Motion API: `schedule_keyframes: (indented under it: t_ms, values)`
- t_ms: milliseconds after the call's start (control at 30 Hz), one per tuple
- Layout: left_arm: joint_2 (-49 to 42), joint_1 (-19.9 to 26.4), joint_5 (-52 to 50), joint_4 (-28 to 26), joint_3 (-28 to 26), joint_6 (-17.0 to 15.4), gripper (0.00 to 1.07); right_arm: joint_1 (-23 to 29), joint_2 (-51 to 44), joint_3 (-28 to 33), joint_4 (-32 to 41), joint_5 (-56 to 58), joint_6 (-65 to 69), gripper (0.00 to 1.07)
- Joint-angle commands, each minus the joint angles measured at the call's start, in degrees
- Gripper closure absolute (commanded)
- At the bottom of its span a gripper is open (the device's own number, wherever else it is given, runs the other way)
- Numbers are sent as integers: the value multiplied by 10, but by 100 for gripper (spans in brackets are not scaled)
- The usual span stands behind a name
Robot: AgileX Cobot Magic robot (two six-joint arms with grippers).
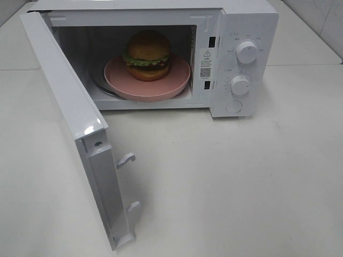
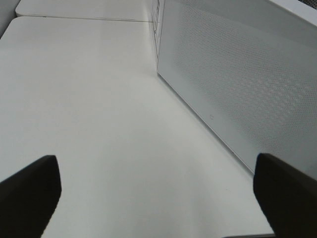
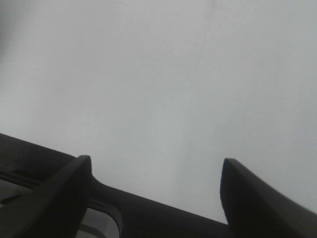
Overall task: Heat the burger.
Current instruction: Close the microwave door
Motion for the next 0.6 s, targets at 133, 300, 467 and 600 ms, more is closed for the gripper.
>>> schedule_keyframes:
  t_ms: [133, 300, 467, 600]
  values:
    - [-10, -3, -9, -5, 1, -3, 9, -3, -55, 5, -2, 26, -21, 28]
    - [-10, -3, -9, -5, 1, -3, 9, -13, -154, 60, -17, 3, -20, 29]
    - [-10, -3, -9, -5, 1, -3, 9, -68, -215, 96, -15, -19, -20, 32]
    - [-10, -3, -9, -5, 1, -3, 9, -119, -288, 128, -10, -39, -20, 32]
